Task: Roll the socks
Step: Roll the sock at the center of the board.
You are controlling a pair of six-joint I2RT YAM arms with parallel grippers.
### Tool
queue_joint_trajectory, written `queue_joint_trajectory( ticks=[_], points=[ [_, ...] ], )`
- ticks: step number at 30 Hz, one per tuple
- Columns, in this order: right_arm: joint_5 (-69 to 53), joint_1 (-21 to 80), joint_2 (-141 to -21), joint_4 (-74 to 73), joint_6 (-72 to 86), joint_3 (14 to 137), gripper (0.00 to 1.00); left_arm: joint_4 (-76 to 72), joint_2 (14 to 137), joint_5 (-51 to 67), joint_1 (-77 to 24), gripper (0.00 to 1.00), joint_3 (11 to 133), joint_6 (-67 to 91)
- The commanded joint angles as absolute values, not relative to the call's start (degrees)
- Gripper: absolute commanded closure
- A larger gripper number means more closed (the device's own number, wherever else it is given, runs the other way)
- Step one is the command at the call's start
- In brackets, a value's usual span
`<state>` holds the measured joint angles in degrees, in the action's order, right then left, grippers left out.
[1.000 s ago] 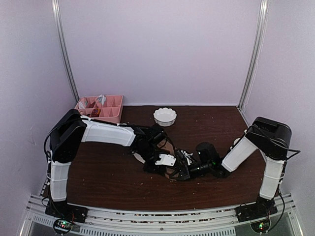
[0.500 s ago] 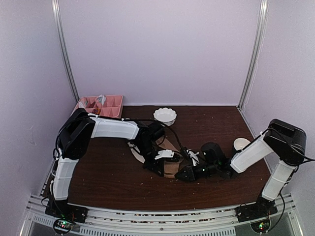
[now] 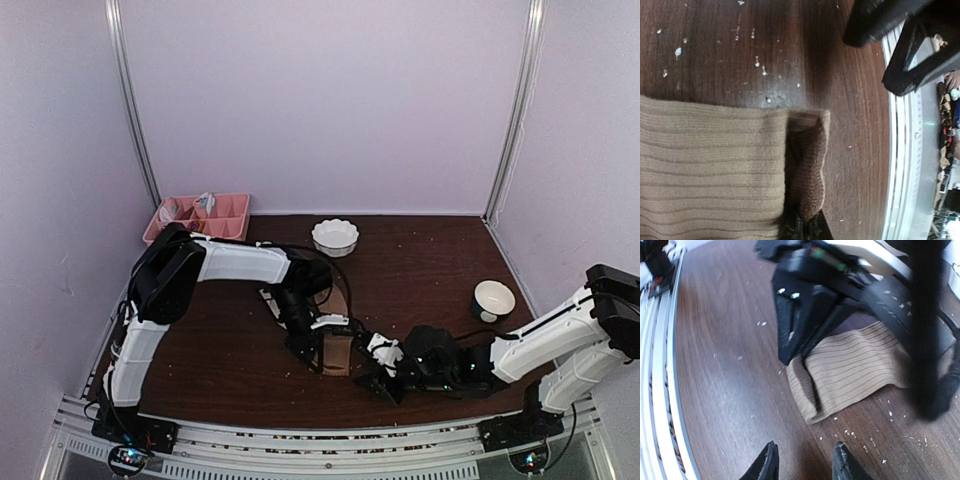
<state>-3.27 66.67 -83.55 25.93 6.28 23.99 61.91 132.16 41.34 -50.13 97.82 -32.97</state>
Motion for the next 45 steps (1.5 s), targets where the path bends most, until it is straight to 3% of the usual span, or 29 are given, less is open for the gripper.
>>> queue_joint_trajectory(
  ticks=[1,7,22,27,32,36,41,45],
  points=[
    [3.3,71.3,-84.0,23.0,-3.3,25.3,0.62,68.3,137.2,42.6,-50.2,1.00,101.7,-31.3],
    [2.3,73.5,-90.0,19.5,-10.3,31.6,0.61,77.0,144.1,43.7,-50.1,1.00,110.2,-29.6],
    [-1.4,68.9,-99.6,16.3,-20.4,41.1,0.66,77.1,146.6,38.7,-50.0,1.00,112.7,-29.5],
    [-3.0,68.4,-101.1,16.0,-20.0,40.5,0.73,77.3,146.7,38.6,-49.9,1.00,113.4,-29.7],
    [-2.1,68.4,-101.3,18.6,-17.3,37.5,0.87,77.1,146.6,37.9,-49.7,1.00,113.6,-29.8],
    [-3.1,67.9,-101.0,19.4,-14.6,36.7,1.00,75.4,145.3,36.3,-49.7,0.88,112.7,-29.5],
    [-9.0,65.4,-100.7,19.8,-9.1,36.7,1.00,72.1,142.4,33.0,-49.6,0.70,110.3,-28.5],
    [-16.0,61.6,-101.7,19.1,-2.6,36.9,1.00,66.6,135.8,31.0,-49.0,0.64,105.3,-29.7]
  ],
)
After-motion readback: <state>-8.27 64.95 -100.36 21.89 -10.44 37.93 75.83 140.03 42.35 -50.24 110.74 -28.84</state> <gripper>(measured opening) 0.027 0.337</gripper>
